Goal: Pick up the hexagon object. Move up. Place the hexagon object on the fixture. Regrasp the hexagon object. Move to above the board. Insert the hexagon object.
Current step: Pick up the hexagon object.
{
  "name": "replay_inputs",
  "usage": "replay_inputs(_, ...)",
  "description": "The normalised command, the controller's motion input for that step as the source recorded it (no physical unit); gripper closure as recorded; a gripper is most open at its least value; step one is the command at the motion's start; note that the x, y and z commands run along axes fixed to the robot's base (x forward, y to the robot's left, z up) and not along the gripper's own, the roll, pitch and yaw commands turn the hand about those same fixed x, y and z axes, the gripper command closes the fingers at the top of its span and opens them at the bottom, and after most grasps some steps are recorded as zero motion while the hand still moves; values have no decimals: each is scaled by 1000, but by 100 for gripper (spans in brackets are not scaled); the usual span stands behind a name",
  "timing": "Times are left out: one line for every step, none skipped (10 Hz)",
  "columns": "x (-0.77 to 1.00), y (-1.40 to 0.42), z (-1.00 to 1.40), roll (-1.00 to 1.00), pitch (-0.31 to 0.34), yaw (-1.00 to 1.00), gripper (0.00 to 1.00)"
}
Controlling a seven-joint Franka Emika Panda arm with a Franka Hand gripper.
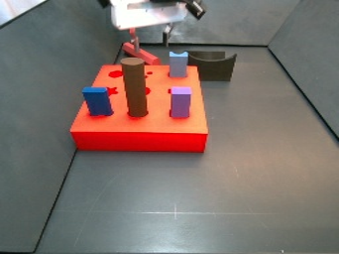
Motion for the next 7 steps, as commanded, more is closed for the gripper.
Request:
replay_inputs(-149, -97, -611, 100, -124, 326, 0)
replay_inputs(-211, -80, -563, 80, -159, 223, 0)
replay_inputs(-86, -17, -460, 0, -169, 203, 0)
replay_inputs(0, 0, -300, -6, -109, 146, 0)
replay_inputs(0, 0, -177, -49, -41, 31, 0)
replay_inputs(0, 0, -109, -49, -89, 0, 0)
replay_inputs(-23, 0, -34, 0, -100, 0, 0)
